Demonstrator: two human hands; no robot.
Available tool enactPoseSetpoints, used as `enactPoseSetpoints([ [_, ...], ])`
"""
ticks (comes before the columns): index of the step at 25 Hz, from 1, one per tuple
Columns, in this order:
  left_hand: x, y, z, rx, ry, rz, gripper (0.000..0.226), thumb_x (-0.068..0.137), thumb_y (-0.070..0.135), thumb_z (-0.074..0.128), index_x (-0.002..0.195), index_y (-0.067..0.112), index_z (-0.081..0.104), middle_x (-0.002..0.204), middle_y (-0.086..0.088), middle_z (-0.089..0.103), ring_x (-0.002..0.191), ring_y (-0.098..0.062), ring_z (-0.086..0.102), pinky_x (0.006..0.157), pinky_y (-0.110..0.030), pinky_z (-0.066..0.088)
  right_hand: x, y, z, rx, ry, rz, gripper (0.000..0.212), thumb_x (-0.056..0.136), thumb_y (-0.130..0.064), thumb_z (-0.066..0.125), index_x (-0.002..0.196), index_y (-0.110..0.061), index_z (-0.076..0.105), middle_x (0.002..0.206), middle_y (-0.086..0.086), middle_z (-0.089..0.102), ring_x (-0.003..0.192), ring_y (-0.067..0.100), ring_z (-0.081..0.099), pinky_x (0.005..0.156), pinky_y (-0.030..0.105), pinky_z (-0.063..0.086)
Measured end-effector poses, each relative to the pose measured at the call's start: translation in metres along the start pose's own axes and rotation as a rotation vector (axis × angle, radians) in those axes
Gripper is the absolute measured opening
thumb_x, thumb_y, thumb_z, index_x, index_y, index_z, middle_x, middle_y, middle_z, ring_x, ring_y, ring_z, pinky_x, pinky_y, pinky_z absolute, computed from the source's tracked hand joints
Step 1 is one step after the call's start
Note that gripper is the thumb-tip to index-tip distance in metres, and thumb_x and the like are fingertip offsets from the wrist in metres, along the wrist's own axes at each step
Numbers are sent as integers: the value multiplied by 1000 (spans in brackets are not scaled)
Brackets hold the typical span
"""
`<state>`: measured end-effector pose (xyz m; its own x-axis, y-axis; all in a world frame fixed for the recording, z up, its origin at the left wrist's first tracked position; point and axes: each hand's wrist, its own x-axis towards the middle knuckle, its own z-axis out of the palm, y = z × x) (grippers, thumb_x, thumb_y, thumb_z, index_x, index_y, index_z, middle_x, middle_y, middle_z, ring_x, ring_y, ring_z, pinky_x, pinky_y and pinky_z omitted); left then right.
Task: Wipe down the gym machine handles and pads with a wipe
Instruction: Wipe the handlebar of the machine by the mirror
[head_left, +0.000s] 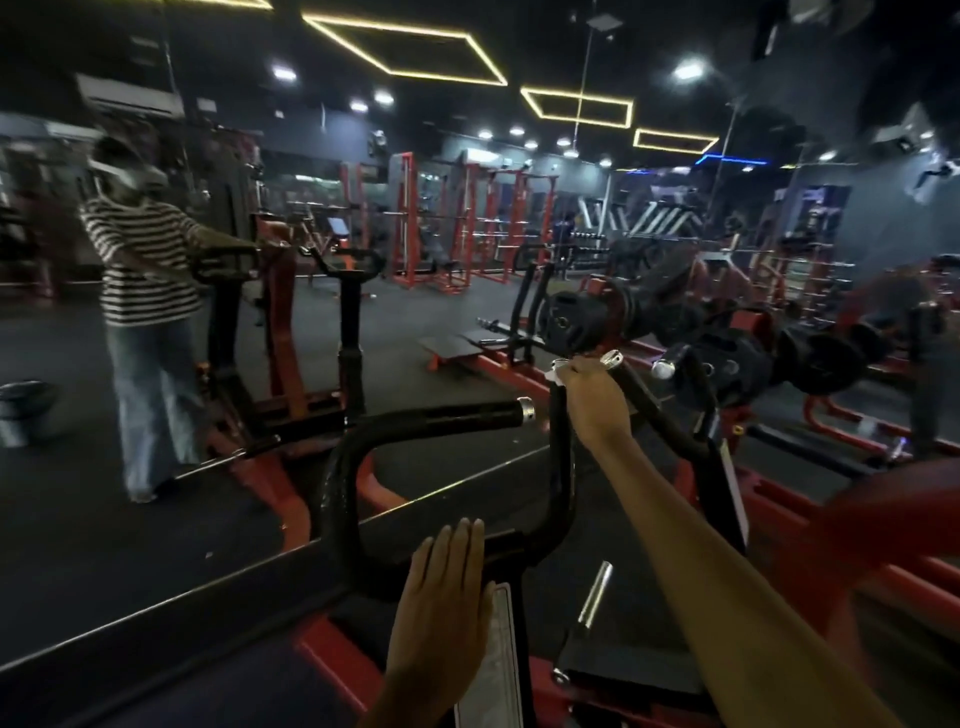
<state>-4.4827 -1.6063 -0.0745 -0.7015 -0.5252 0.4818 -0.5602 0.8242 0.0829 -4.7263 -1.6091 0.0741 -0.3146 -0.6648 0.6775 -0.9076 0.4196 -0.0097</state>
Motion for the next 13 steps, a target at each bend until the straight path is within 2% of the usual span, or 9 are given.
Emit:
enactPoseSetpoints([
  [2,-1,2,5,44,5,-11,58,101,37,4,137,5,35,134,-14,55,120,-29,55,111,-39,12,-6,6,8,7,-11,0,24,89,-3,53,109,-4,65,121,11,57,111,25,55,88,33,48],
  [3,-1,2,7,46,6,-15,58,101,37,5,138,4,34,134,-14,54,121,-29,55,111,-39,10,-8,7,11,10,-3,-8,23,88,-1,53,107,-3,66,121,13,58,112,27,54,89,35,48],
  [6,0,3,11,64,-5,-37,61,101,37,5,139,3,39,134,-15,54,122,-30,54,111,-41,19,-15,8,14,90,35,-15,21,83,5,56,99,1,68,110,16,61,105,30,57,85,36,48],
  [8,0,4,12,96,1,-50,63,101,36,6,137,2,43,134,-16,54,122,-31,54,108,-43,24,-31,7,18,170,55,7,22,83,6,58,102,2,67,103,15,62,99,29,59,81,34,49],
  [11,-1,4,16,114,7,-48,62,101,37,7,138,2,44,136,-16,53,123,-31,53,108,-44,23,-74,6,26,268,37,50,23,86,1,59,108,-2,65,101,11,62,96,22,59,78,25,49],
  [13,-1,2,17,120,12,-44,61,100,37,9,139,2,42,137,-16,51,124,-31,52,111,-43,19,-107,2,32,316,64,5,26,81,2,67,107,-3,67,97,9,64,91,21,63,77,28,55],
])
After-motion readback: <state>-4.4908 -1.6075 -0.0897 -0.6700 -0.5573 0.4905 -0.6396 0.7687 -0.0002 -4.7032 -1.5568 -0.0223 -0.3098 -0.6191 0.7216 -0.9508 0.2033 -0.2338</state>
